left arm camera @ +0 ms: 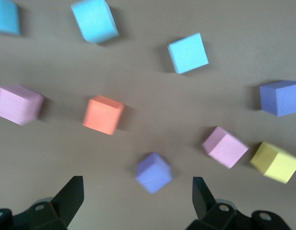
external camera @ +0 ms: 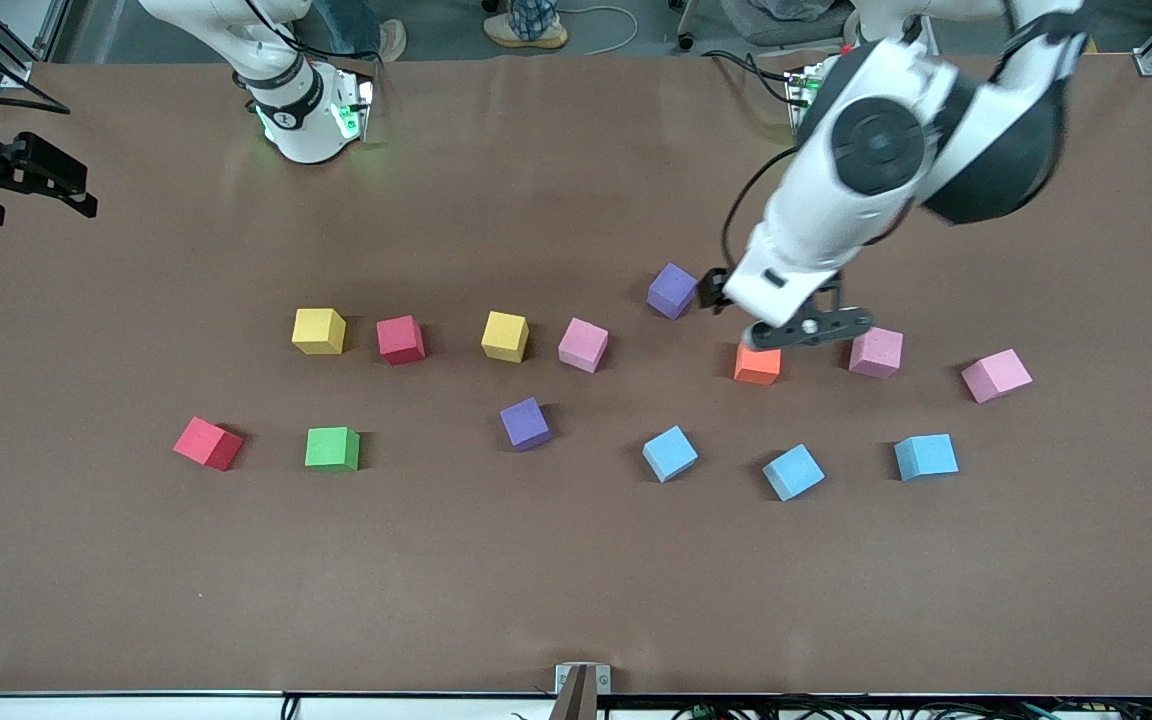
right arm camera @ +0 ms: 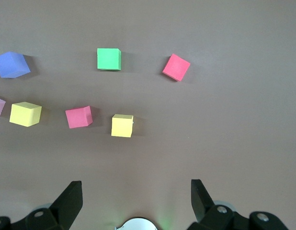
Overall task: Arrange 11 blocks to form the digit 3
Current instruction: 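Reach the pink cube with the left gripper while the right gripper approaches, then grasp the pink cube with the left gripper while the right grasps yellow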
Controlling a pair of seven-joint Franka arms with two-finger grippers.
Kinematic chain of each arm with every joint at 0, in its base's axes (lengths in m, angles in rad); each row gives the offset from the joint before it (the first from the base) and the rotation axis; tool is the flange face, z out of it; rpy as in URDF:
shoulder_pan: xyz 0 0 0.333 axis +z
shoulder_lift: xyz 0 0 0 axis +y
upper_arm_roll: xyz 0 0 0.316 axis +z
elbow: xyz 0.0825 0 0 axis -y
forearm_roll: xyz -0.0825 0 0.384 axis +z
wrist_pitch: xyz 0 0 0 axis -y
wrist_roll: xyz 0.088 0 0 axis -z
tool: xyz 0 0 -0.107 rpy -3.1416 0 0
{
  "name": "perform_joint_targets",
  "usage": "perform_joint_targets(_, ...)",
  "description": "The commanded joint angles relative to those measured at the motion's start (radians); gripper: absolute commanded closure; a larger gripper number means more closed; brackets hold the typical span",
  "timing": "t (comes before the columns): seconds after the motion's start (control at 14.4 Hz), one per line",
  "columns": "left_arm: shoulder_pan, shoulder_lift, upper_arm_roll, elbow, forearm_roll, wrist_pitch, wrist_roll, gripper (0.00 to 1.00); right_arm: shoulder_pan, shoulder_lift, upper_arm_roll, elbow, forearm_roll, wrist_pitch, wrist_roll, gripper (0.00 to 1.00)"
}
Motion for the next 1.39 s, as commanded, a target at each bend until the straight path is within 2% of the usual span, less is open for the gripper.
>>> perform_joint_targets(0.0, -0.03, 0.084, 0.001, 0.011, 0.007, 0.086, -0.26, 0.0, -0.022, 0.022, 0.002, 0.011, -0.006, 0.003, -0.01, 0.0)
perform_joint_targets(0.21, -0.116, 0.166, 0.002, 0.013, 0.009, 0.189, -0.609, 0.0, -0.063, 0.117, 0.002, 0.011, -0.001, 0.056, -0.01, 0.0)
perform_joint_targets(0.42, -0.139, 0.226, 0.002, 0.01, 0.009, 0.261, -0.805, 0.0, -0.086, 0.229, 0.004, 0.029, -0.006, 0.104, -0.013, 0.0)
perform_joint_targets(0.63, -0.194, 0.285, 0.007, 0.007, 0.03, 0.339, -1.033, 0.0, -0.068, 0.254, 0.006, 0.036, -0.004, 0.121, 0.031, 0.0)
perform_joint_targets(0.77, -0.205, 0.315, 0.004, -0.019, 0.075, 0.414, -1.173, 0.0, -0.013, 0.266, 0.01, 0.022, 0.011, 0.127, 0.202, 0.0)
perform_joint_targets(0.97, -0.234, 0.315, 0.011, -0.146, 0.089, 0.63, -1.251, 0.0, 0.108, 0.321, 0.01, 0.011, 0.011, 0.183, 0.303, 0.0)
perform_joint_targets(1.11, -0.231, 0.315, 0.011, -0.147, 0.107, 0.637, -1.274, 0.0, 0.174, 0.324, 0.01, -0.042, 0.013, 0.283, 0.314, 0.0)
perform_joint_targets(1.32, -0.24, 0.347, 0.013, -0.136, 0.11, 0.655, -1.281, 0.0, 0.274, 0.365, 0.012, -0.09, 0.014, 0.406, 0.454, 0.0)
